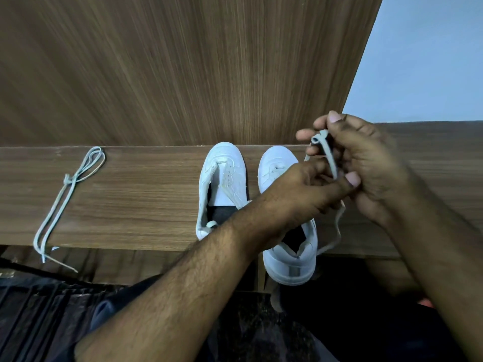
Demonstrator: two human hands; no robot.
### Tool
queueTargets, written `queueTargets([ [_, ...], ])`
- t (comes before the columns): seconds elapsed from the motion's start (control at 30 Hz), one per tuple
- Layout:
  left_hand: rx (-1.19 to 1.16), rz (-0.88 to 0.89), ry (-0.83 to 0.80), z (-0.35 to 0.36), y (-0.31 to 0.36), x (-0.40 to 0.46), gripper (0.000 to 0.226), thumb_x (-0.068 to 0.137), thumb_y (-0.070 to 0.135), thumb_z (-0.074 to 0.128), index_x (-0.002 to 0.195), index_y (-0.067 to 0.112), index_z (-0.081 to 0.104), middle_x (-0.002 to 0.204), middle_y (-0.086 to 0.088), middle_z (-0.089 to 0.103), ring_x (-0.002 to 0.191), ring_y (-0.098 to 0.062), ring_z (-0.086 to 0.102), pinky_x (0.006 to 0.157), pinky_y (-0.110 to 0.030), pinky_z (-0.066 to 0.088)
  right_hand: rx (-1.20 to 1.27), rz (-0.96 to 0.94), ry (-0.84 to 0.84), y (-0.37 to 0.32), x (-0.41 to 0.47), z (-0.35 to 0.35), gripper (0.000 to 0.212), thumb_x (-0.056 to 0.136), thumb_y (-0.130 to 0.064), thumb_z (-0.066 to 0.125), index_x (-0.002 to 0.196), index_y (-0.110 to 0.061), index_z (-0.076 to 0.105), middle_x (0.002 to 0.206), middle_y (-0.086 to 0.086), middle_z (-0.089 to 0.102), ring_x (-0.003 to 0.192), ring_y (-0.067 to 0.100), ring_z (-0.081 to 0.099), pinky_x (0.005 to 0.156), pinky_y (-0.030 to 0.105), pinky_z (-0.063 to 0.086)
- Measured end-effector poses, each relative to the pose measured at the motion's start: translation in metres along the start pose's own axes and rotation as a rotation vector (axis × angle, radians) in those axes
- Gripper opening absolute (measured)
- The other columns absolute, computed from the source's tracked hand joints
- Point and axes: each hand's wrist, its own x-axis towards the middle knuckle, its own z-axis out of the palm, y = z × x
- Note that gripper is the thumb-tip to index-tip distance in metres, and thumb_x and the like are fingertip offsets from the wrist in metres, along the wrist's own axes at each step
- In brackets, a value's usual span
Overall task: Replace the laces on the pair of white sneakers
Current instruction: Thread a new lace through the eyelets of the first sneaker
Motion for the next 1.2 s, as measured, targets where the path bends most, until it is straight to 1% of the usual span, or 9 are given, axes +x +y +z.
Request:
queueTargets([
  [0.3,-0.065,0.105,0.347,-0.030,0.022,-0.003,0.048,0.098,0.024,0.056,0.051,0.021,0.045,0.052,0.007,0.045,0.051,-0.004,0.044,0.060,-0.021,0.037,-0.178,0.073,0.316,0.016,0.014,-0.022,0.019,0.101,-0.021,0.055,0.106,-0.015,0.072,0.102,0.001,0.076,0.084,0.010,0.066,0.063,0.021,0.047],
  [0.47,-0.177,0.128,0.473,-0.051,0.018,-0.002,0.045,0.086,0.030,0.060,0.048,0.020,0.039,0.071,-0.015,0.047,0.070,-0.021,0.050,0.078,-0.040,0.039,-0.110,0.135,0.341,0.021,0.018,-0.022,0.012,0.097,-0.013,0.061,0.102,-0.018,0.071,0.101,0.001,0.076,0.087,0.009,0.070,0.062,0.018,0.050],
  [0.6,-0.205,0.145,0.432,-0.055,0.015,0.002,0.043,0.102,0.031,0.055,0.061,0.017,0.051,0.063,-0.004,0.058,0.063,-0.018,0.060,0.063,-0.032,0.045,-0.123,0.209,0.359,0.025,0.020,-0.022,0.007,0.094,-0.014,0.066,0.094,-0.020,0.064,0.094,0.001,0.073,0.084,0.012,0.073,0.062,0.023,0.052],
  [0.77,-0.232,0.151,0.458,-0.055,0.012,0.004,0.029,0.107,0.026,0.045,0.088,0.012,0.061,0.054,0.000,0.051,0.050,-0.014,0.047,0.051,-0.027,0.040,-0.673,0.130,0.253,0.032,0.014,-0.025,0.045,0.095,-0.040,0.063,0.134,-0.025,0.046,0.092,0.000,0.074,0.088,0.019,0.071,0.085,0.048,0.057],
  [0.83,-0.237,0.137,0.454,-0.054,0.009,0.007,0.026,0.108,0.018,0.041,0.094,0.011,0.061,0.056,0.001,0.050,0.050,-0.013,0.045,0.050,-0.027,0.037,-0.861,-0.048,0.140,0.031,0.011,-0.018,0.027,0.095,-0.045,0.059,0.118,-0.035,0.050,0.089,-0.004,0.074,0.086,0.018,0.071,0.084,0.049,0.056],
  [0.9,-0.308,0.116,0.464,-0.051,0.008,0.010,0.024,0.109,0.016,0.039,0.095,0.013,0.058,0.057,0.002,0.049,0.052,-0.012,0.044,0.048,-0.024,0.037,-0.802,-0.089,-0.029,0.029,0.004,-0.001,0.012,0.094,-0.046,0.059,0.099,-0.035,0.054,0.087,-0.002,0.072,0.084,0.021,0.071,0.079,0.048,0.057],
  [1.0,-0.503,0.079,0.500,-0.047,0.013,0.011,0.024,0.109,0.019,0.040,0.090,0.016,0.055,0.061,0.003,0.045,0.054,-0.010,0.041,0.043,-0.018,0.035,-0.730,-0.037,-0.241,0.034,-0.003,0.021,0.034,0.083,-0.060,0.059,0.100,-0.031,0.058,0.092,-0.001,0.073,0.093,0.025,0.070,0.088,0.054,0.054],
  [1.13,-0.614,0.116,0.537,-0.053,0.015,0.013,0.026,0.109,0.019,0.038,0.089,0.017,0.055,0.066,0.003,0.048,0.055,-0.007,0.045,0.047,-0.020,0.035,-0.545,0.052,-0.317,0.034,-0.007,0.017,0.022,0.093,-0.029,0.067,0.108,-0.019,0.053,0.089,0.012,0.076,0.088,0.045,0.066,0.090,0.062,0.049],
  [1.2,-0.658,0.125,0.548,-0.056,0.015,0.014,0.026,0.109,0.018,0.038,0.090,0.017,0.054,0.068,0.002,0.051,0.057,-0.007,0.048,0.048,-0.019,0.036,-0.458,0.055,-0.310,0.030,-0.006,0.013,0.017,0.094,-0.013,0.066,0.105,-0.017,0.053,0.086,0.015,0.073,0.079,0.032,0.063,0.080,0.050,0.050],
])
